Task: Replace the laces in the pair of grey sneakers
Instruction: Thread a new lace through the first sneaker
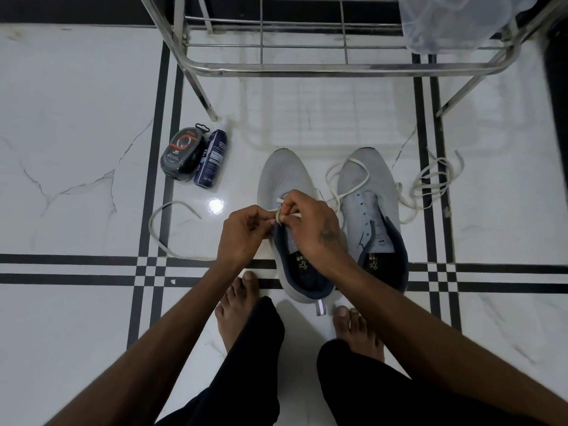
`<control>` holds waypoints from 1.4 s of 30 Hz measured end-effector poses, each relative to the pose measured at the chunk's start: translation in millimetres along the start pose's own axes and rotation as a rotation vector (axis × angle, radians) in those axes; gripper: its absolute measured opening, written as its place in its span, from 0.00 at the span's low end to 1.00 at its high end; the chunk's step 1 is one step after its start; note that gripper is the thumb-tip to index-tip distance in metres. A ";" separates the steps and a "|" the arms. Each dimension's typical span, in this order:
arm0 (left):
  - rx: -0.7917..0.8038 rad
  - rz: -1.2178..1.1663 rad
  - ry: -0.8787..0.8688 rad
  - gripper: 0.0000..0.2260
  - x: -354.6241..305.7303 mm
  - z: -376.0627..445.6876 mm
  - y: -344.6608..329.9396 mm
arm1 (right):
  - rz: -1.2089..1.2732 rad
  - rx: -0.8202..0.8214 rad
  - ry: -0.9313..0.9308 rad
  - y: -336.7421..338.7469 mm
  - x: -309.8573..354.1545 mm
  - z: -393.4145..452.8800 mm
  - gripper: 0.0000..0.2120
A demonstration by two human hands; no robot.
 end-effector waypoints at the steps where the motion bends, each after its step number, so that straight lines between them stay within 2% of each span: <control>1: -0.008 0.007 -0.008 0.04 0.9 0.3 -1.3 | 0.024 -0.001 0.002 0.4 -0.5 -0.9 0.07; 4: -0.059 0.079 -0.026 0.04 1.6 1.4 -6.5 | 0.078 0.007 -0.001 1.3 -3.6 -2.7 0.05; 8: -0.076 0.200 -0.041 0.03 -1.2 1.6 -14.8 | 0.048 0.064 -0.002 -0.7 -7.8 -6.1 0.11; 13: -0.055 0.081 -0.067 0.06 0.8 -1.9 -15.2 | 0.045 -0.019 -0.049 -4.1 -6.5 -4.8 0.14; 16: -0.082 0.042 -0.076 0.02 1.2 0.3 -12.7 | 0.101 0.008 -0.050 -4.9 -8.4 -5.0 0.10; 18: -0.099 0.066 -0.108 0.03 -1.3 0.8 -15.7 | 0.081 -0.006 0.017 -0.7 -9.2 -9.4 0.10; 19: -0.099 0.055 -0.112 0.03 -2.7 1.1 -17.3 | -0.012 -0.072 0.086 1.7 -10.0 -12.8 0.13; 21: -0.098 -0.077 -0.064 0.04 -7.4 2.9 -19.1 | -0.273 -0.238 0.175 6.6 -16.7 -19.0 0.24; 22: -0.111 -0.186 -0.017 0.05 -9.2 4.2 -17.8 | -0.318 -0.277 0.152 7.5 -20.8 -20.9 0.27; 23: -0.126 -0.300 0.037 0.05 -11.7 4.5 -17.0 | -0.300 -0.273 0.113 8.0 -26.2 -23.0 0.28; 25: -0.160 -0.464 0.115 0.06 -19.1 3.0 -15.6 | -0.152 -0.229 0.033 6.1 -38.4 -23.9 0.21; 27: -0.239 -0.580 0.164 0.05 -28.3 2.3 -10.4 | -0.049 -0.226 -0.037 4.5 -44.4 -21.4 0.17; 31: -0.649 -0.705 0.312 0.02 -33.9 7.7 31.2 | -0.043 -0.214 -0.060 4.4 -46.6 -17.9 0.17; 32: -0.727 -0.607 0.330 0.03 -32.7 3.5 46.9 | -0.046 -0.201 -0.063 4.8 -47.3 -17.5 0.17; 34: -0.745 -0.142 0.259 0.05 -27.7 -8.5 71.8 | -0.065 -0.175 -0.067 6.7 -48.3 -16.2 0.15; 37: -0.458 0.708 -0.037 0.16 -27.6 -26.9 77.1 | -0.102 -0.104 -0.110 11.9 -43.9 -13.2 0.14; 38: -0.370 0.866 -0.156 0.19 -27.7 -27.4 70.1 | -0.118 -0.084 -0.130 13.8 -42.4 -11.8 0.16; 40: -0.210 0.902 -0.340 0.18 -34.0 -22.8 46.3 | -0.136 -0.058 -0.136 17.4 -39.5 -8.3 0.19; 42: -0.031 0.773 -0.348 0.13 -40.0 -15.8 17.3 | -0.139 -0.030 -0.131 19.5 -38.1 -3.9 0.17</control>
Point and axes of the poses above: each hand's wrist, its own z-axis towards the middle knuckle, its own y-axis out of the back of the hand, x = y × z, the point moved 1 cm from there along z, towards the middle knuckle, and after that the axes turned 6 degrees about -y, right-handed, at the moved point
